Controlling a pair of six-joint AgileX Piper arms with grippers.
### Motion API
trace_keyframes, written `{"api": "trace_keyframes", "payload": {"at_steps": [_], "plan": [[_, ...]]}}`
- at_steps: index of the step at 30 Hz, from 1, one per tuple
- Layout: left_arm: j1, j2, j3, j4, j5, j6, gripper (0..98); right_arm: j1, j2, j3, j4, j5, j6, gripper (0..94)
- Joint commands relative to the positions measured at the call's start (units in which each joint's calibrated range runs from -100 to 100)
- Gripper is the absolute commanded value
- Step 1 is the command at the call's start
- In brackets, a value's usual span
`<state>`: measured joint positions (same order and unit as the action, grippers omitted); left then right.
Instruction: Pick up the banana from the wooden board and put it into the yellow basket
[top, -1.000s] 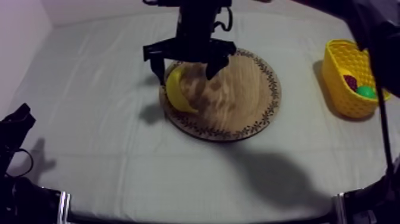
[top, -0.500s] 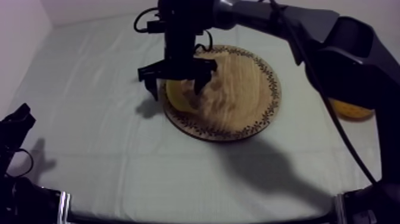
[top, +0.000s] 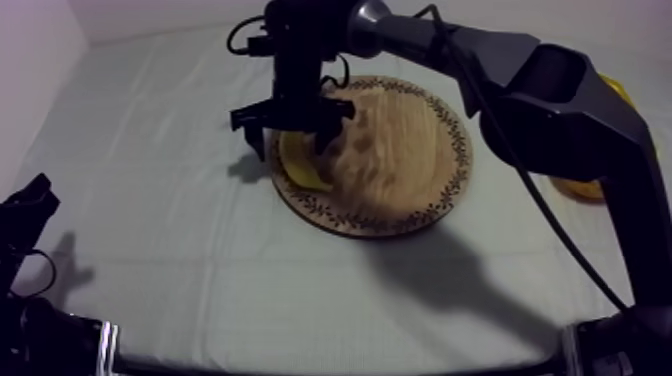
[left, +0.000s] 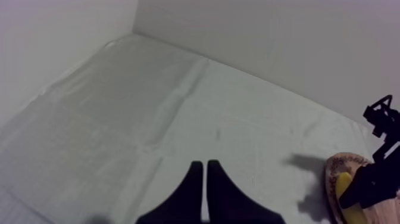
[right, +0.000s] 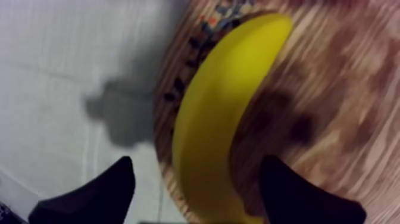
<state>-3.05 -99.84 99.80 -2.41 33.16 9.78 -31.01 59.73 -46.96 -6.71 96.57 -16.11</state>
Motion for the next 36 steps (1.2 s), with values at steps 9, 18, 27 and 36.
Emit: {"api": "trace_keyframes", "payload": {"at_steps": [9, 18, 27, 36], "plan": [[0.0, 0.0, 0.0, -0.01, 0.0, 0.0, 0.1, 0.7, 2.8, -2.8, -0.6, -0.3, 0.9, 34.6], [0.0, 0.0, 0.0, -0.01, 0.0, 0.0, 0.1, 0.8, 3.2, -2.6, -0.8, -1.2, 1.0, 18.8], [0.0, 0.0, 0.0, -0.01, 0.0, 0.0, 0.1, 0.7, -0.7, -0.5, -0.5, -1.8, 1.2, 16.8], [0.0, 0.0, 0.0, -0.01, 0.0, 0.0, 0.1, 0.2, -11.1, 3.3, -0.1, -1.2, 1.4, 17.5]]}}
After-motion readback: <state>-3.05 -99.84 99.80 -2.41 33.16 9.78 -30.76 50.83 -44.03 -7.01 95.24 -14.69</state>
